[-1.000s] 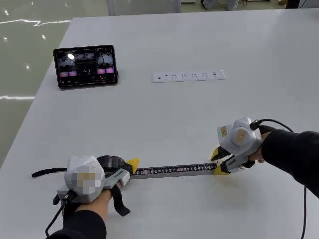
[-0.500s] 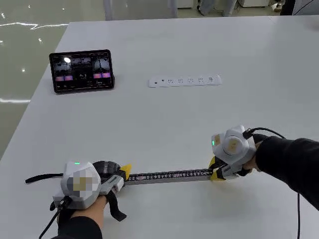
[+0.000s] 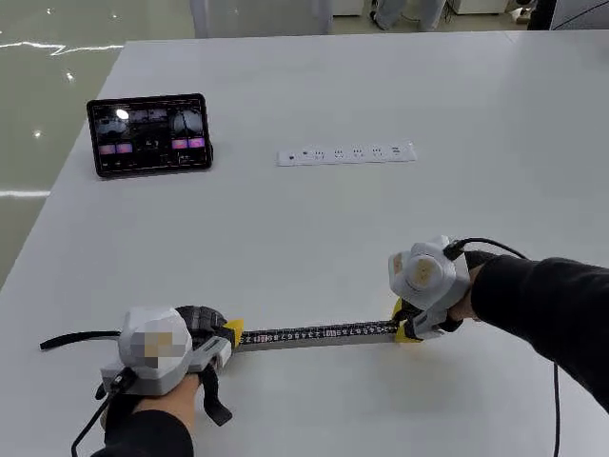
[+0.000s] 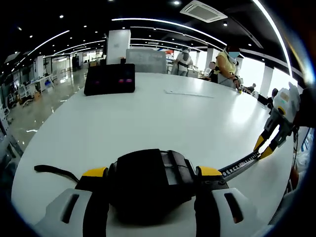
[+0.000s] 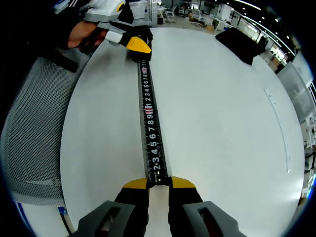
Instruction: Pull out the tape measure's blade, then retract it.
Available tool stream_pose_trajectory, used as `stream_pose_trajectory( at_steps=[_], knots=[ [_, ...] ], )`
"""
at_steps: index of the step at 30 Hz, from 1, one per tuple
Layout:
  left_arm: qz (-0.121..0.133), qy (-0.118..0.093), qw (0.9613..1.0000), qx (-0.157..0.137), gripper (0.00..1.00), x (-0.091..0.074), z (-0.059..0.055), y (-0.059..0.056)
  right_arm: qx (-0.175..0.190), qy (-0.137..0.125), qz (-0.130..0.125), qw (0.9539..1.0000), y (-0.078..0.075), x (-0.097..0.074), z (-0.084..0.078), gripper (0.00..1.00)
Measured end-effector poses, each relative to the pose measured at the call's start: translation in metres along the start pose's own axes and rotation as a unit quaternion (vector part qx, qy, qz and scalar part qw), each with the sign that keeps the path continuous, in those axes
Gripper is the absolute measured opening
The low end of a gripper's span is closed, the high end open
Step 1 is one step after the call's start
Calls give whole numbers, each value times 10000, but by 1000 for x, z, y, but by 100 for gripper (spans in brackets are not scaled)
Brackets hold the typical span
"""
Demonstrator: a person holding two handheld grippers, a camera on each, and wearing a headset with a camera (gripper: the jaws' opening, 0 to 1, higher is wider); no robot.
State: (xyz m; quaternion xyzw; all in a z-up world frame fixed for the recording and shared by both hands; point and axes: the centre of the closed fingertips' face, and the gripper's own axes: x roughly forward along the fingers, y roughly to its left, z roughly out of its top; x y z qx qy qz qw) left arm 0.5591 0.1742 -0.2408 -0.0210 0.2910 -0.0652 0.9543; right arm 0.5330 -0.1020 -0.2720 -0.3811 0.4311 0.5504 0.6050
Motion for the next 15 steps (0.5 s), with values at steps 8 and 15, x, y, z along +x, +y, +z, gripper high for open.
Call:
stream_pose_trajectory(
  at_steps=[8, 15],
  knots=[
    [-17, 79, 10000, 11, 66, -1, -1, 0, -117, 4, 50, 9999, 1, 0, 1, 9],
    [-44, 154, 9999, 43, 66, -1, -3, 0, -198, 26, 49, 9998, 2, 1, 2, 9]
  ],
)
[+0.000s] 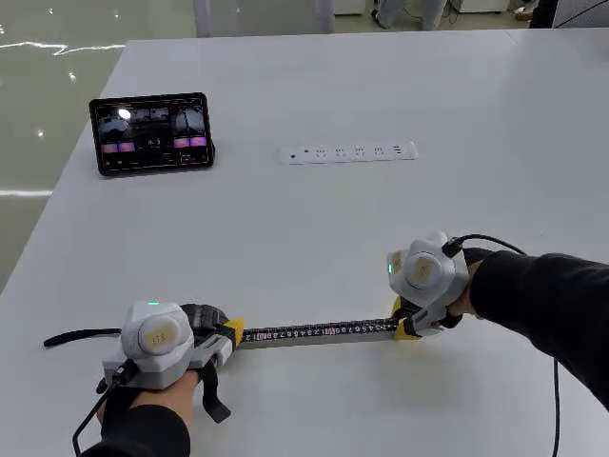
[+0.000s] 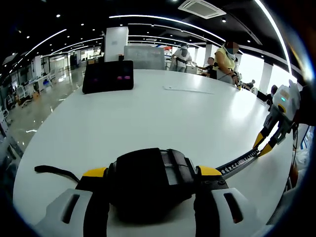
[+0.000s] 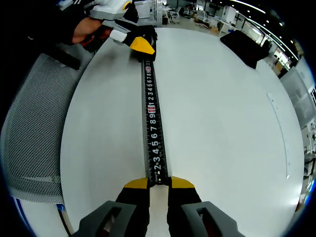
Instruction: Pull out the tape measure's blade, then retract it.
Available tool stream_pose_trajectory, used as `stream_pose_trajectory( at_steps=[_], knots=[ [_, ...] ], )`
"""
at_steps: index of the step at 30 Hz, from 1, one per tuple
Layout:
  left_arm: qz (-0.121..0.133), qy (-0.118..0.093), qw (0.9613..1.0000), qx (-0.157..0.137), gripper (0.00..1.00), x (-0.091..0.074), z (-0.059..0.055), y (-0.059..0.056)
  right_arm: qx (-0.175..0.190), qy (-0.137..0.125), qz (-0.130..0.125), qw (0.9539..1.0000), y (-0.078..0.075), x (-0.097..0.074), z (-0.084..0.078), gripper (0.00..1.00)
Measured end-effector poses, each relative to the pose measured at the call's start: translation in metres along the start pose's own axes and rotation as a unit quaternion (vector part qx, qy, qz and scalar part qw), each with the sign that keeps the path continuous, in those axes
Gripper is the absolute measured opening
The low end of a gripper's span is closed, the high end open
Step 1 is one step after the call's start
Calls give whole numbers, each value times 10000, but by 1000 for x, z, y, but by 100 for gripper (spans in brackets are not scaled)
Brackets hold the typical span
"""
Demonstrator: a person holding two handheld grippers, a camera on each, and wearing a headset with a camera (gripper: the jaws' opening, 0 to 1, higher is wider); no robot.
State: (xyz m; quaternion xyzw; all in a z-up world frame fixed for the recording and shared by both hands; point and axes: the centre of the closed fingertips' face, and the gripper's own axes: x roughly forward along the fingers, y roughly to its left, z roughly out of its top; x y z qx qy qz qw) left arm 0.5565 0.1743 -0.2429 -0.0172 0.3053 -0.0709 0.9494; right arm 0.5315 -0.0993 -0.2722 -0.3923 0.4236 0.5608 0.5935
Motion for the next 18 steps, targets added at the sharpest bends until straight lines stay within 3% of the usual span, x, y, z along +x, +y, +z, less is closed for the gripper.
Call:
stream_pose_trajectory(
  at_steps=[6, 9, 12, 18],
  knots=[
    [2, 10, 10000, 8, 66, 0, -1, 0, -2, 23, 10, 10000, 0, 1, 2, 9],
    [6, 17, 10000, 15, 66, 0, -1, 0, 494, -151, 42, 9987, 0, 1, 6, 9],
    [9, 28, 10000, 10, 66, 0, -1, 0, 175, -61, 7, 9998, 0, 2, 7, 9],
    [2, 48, 10000, 32, 66, 0, -1, -1, 161, -38, 6, 9999, 1, 2, 10, 9]
  ],
)
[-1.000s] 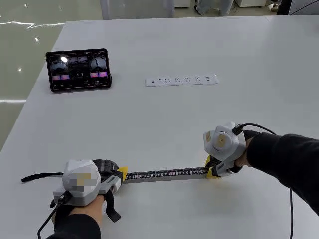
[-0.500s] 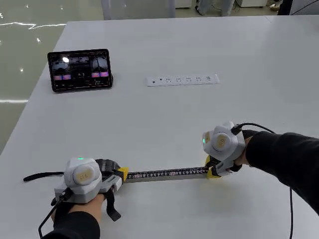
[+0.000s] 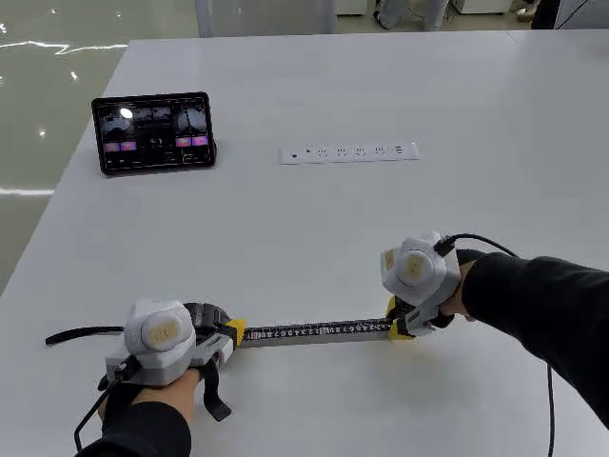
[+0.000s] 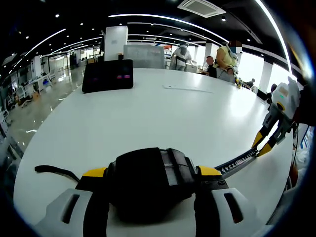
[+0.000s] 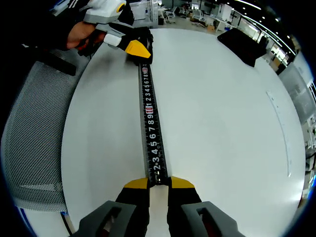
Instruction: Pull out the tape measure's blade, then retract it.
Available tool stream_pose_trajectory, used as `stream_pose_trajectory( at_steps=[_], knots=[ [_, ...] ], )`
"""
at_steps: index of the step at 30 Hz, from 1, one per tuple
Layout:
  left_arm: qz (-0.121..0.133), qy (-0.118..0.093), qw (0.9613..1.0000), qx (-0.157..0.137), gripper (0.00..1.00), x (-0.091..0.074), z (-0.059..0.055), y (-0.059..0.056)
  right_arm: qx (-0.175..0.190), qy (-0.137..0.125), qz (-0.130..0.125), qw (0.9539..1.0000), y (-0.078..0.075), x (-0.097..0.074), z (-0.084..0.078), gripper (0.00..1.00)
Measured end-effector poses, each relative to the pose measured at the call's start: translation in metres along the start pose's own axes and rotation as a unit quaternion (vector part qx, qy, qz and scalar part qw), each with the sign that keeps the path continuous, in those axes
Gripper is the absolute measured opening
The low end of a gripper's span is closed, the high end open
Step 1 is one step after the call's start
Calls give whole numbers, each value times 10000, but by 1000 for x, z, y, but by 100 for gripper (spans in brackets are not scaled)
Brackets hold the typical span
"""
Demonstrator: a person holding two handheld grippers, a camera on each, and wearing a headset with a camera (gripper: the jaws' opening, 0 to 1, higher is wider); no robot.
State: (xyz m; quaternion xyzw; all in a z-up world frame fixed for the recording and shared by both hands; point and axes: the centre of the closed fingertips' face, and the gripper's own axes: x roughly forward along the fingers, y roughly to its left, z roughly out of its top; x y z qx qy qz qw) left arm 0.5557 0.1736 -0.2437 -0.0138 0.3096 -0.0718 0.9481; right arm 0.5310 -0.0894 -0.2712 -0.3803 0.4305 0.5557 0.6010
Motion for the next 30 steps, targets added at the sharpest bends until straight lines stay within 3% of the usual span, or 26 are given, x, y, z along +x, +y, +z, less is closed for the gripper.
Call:
stream_pose_trajectory(
  at_steps=[30],
  knots=[
    [-22, 106, 9999, 30, 66, 1, -2, 0, -8, 175, -11, 9998, 3, 7, 17, 9]
  ],
)
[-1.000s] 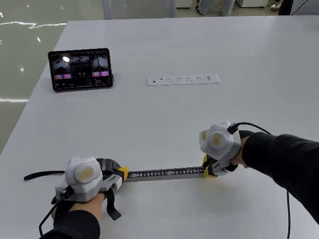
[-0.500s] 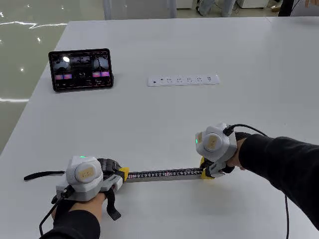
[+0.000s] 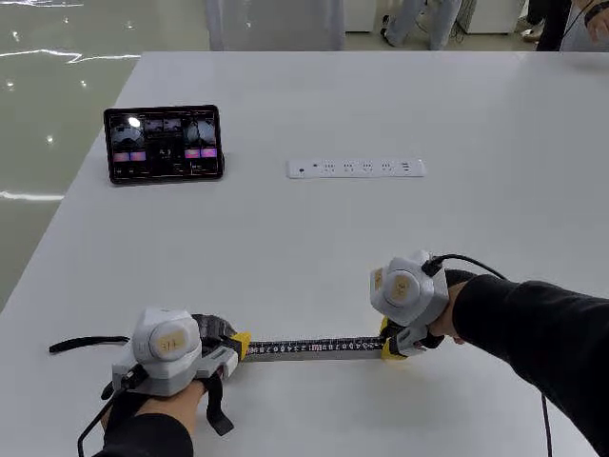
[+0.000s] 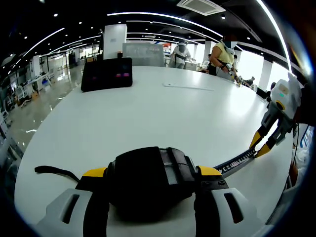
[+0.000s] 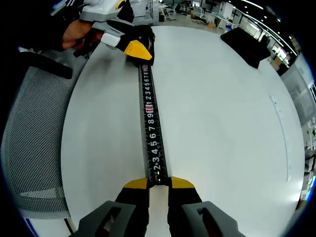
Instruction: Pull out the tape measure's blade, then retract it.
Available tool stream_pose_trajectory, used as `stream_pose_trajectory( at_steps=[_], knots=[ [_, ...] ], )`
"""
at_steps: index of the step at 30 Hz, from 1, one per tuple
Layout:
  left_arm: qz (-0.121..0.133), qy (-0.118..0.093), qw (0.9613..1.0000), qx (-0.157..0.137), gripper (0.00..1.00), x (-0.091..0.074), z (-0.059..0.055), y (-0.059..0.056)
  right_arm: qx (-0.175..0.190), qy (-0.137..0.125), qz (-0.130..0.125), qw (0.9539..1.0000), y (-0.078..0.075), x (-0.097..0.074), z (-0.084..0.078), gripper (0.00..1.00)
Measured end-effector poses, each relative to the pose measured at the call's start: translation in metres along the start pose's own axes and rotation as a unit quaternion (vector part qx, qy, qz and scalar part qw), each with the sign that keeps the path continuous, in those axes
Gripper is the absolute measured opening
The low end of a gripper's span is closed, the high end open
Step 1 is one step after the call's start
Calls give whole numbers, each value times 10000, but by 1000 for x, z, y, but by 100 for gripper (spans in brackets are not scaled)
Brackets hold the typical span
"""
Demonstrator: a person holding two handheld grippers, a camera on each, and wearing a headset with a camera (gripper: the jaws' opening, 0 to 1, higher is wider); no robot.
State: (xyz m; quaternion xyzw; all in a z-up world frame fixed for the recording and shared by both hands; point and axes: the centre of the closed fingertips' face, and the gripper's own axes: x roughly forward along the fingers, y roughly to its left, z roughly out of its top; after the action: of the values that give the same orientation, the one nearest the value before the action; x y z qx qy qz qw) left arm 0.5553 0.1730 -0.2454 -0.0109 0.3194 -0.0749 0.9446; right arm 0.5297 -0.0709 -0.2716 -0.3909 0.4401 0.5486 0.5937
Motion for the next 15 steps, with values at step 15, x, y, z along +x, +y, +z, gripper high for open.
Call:
stream_pose_trajectory(
  at_steps=[15],
  knots=[
    [-8, 66, 10000, -16, 66, 0, -1, 0, 25, -72, -35, 10000, 1, 2, 7, 9]
  ],
)
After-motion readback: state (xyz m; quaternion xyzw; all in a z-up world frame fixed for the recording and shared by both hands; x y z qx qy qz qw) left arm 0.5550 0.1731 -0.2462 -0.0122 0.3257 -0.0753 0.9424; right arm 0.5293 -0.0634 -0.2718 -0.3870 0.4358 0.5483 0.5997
